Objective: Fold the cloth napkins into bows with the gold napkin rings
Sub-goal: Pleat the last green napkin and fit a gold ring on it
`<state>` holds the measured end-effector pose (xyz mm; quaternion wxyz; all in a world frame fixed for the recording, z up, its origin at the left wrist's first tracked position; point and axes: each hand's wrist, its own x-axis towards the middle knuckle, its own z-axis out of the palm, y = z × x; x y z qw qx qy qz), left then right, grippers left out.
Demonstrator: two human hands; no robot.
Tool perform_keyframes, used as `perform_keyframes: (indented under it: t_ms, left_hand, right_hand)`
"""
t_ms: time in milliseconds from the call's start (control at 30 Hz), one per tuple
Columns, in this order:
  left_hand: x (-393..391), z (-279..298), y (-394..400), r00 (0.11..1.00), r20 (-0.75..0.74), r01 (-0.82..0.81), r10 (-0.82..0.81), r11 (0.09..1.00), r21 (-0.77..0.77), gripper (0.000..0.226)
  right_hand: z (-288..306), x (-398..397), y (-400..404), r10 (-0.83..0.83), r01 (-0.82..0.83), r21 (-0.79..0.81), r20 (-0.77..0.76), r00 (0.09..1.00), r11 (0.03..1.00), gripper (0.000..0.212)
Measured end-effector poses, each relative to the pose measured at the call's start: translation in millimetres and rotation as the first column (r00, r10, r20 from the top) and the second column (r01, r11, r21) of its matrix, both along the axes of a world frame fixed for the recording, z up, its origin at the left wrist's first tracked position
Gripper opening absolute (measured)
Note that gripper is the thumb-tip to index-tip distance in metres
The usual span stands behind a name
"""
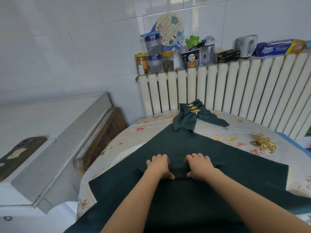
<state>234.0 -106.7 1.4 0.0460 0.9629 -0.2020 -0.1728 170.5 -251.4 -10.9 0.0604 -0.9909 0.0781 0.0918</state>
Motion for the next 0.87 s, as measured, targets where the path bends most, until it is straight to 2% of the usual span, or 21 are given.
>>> perform_keyframes:
  t_ms: [167,300,467,601,667,868]
  left_hand:
    - [3,0,-1,0.997,-0.07,0.023,-0.02,0.999,0.049,0.045]
    - [-1,2,0,0.998,-0.038,0.053,-0.051,0.997,0.063,0.035]
    - [-21,-4,6,0.984,0.153,0.1,-0.094,0.995,-0.03,0.022]
    - [-47,-11,21,0.914,0.381,0.211,-0.138,0.965,-0.156,0.01]
    - [-53,-16,27,0.897,0.414,0.25,-0.153,0.95,-0.188,0.009]
    - [-61,-17,43,0.93,0.308,0.272,-0.2,0.939,-0.21,0.019]
  right_hand:
    - [-5,4,-3,0.0,-0.003,-0.044,-0.062,0.998,0.999,0.041]
    - [-6,-4,0,0.017,-0.016,-0.038,0.026,1.0,0.999,0.038]
    - [-12,-24,6,0.054,-0.033,-0.09,0.245,0.968,0.995,0.022]
    - [-12,-45,10,0.082,-0.053,-0.088,0.375,0.923,0.995,0.016]
    - [-12,-49,8,0.113,-0.069,-0.114,0.444,0.889,0.991,0.014]
    - [-9,-62,-3,0.165,-0.153,-0.064,0.331,0.929,0.986,0.016]
